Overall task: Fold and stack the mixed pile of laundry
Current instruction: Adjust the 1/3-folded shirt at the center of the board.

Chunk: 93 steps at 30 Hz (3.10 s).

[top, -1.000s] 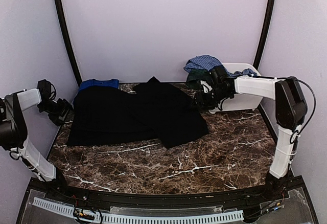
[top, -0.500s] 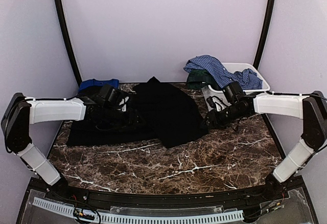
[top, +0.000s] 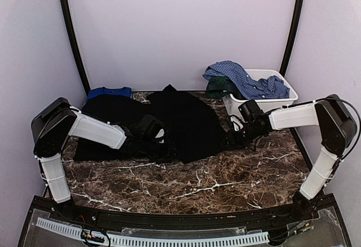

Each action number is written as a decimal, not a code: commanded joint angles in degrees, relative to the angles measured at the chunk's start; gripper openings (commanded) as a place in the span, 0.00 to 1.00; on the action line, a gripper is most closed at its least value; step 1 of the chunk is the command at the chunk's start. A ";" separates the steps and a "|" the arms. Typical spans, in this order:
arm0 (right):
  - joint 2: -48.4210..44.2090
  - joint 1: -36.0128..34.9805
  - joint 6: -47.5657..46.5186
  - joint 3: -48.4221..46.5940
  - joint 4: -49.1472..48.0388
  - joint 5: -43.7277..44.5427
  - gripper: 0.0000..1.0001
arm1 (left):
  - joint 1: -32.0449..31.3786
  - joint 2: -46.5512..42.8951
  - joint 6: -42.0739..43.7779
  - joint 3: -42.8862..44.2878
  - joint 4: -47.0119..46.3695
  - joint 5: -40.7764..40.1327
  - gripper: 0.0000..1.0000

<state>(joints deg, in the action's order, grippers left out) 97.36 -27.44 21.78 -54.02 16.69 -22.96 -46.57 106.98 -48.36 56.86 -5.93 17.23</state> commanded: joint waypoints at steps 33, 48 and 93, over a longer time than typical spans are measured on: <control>3.54 -0.23 -2.41 -18.20 0.36 0.49 0.00 | 5.85 -6.82 -3.50 2.49 -8.58 1.46 0.00; 22.06 -0.33 -3.51 -38.78 -0.11 4.60 0.00 | 18.01 1.51 1.27 8.08 -9.04 5.20 0.00; 7.74 -0.67 -7.21 -8.26 2.24 11.31 0.35 | 15.79 -19.04 12.79 -2.66 26.49 -10.53 0.59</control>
<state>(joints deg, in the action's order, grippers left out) 103.09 -28.36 15.05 -61.84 21.56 -11.84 -33.10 92.42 -31.68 57.23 16.69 8.21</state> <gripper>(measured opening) 0.362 0.590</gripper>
